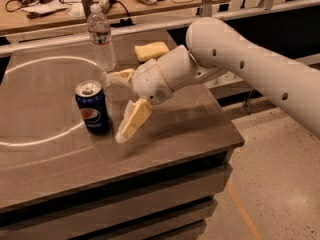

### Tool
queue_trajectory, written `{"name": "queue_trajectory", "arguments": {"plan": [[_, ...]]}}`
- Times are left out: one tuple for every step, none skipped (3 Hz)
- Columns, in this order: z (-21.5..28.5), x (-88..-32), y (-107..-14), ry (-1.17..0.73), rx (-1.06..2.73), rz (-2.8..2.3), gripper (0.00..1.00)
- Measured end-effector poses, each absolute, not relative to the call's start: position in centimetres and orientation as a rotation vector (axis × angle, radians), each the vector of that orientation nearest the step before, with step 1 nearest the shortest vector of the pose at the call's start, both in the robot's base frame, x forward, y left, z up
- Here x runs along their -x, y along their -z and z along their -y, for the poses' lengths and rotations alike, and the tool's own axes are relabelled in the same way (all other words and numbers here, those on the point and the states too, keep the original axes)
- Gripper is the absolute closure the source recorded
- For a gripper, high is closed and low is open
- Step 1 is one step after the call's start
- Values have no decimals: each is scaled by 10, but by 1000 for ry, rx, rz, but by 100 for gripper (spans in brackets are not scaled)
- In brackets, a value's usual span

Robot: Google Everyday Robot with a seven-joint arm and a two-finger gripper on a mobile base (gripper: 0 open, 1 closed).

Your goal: Knock pepsi can over

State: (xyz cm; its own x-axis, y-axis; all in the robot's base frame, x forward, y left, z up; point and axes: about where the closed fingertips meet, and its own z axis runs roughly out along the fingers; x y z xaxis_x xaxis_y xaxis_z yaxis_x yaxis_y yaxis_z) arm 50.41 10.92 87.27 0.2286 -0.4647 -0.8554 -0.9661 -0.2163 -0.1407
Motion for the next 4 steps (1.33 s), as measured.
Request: {"name": "queue_trajectory", "arguments": {"plan": [[-134, -506, -872, -973, 1773, -1279, 12], [-162, -507, -875, -1052, 1768, -1201, 37], [-172, -505, -875, -1099, 1765, -1164, 60], [-161, -508, -877, -1155, 1696, -1237, 83]]}}
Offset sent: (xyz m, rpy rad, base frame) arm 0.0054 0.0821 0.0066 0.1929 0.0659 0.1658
